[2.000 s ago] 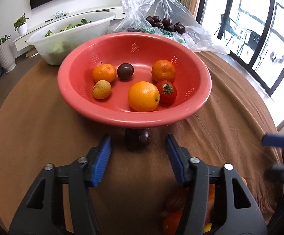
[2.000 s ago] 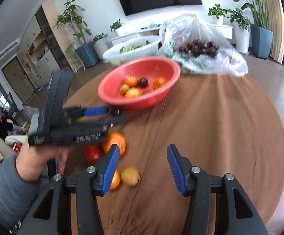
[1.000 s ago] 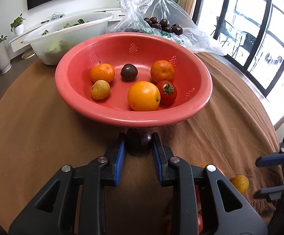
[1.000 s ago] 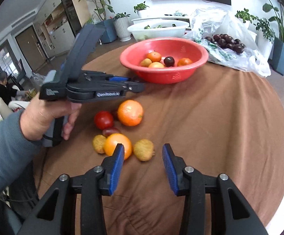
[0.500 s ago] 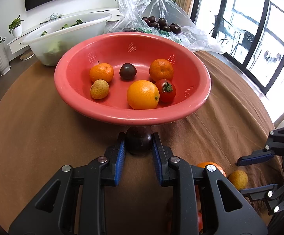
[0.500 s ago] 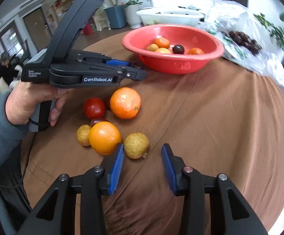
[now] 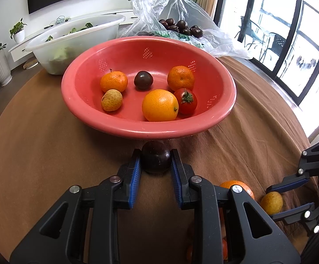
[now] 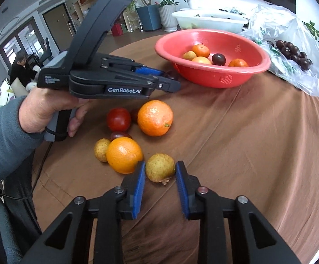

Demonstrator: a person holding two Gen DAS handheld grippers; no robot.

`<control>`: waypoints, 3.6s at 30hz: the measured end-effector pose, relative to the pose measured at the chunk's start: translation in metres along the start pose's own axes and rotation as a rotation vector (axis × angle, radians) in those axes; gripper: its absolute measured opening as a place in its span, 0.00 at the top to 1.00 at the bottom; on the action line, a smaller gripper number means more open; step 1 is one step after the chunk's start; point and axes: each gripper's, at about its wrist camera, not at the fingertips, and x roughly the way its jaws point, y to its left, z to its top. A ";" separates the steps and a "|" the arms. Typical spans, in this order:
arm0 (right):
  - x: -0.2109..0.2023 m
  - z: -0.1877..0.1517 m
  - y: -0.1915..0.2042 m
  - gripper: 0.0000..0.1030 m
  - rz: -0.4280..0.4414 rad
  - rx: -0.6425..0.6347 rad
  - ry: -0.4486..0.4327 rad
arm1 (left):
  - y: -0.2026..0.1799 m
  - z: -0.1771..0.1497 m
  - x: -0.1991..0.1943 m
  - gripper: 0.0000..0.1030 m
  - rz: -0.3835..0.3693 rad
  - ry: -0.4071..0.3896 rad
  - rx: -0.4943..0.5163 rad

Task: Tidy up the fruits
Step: 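Grasp a yellow-brown pear with the right tool while the left tool holds the plum, then carry the plum and pear into the red bowl and open both tools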

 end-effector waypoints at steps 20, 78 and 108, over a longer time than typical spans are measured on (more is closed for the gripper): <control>-0.032 -0.012 -0.018 0.70 -0.062 0.148 -0.102 | 0.004 -0.027 -0.045 0.77 0.005 -0.045 -0.056; 0.039 0.146 -0.079 0.70 -0.232 0.204 -0.104 | 0.021 0.074 0.011 0.76 0.050 -0.003 -0.005; -0.009 0.120 -0.073 0.53 -0.247 0.230 -0.190 | 0.013 0.062 -0.035 0.27 0.062 -0.092 -0.016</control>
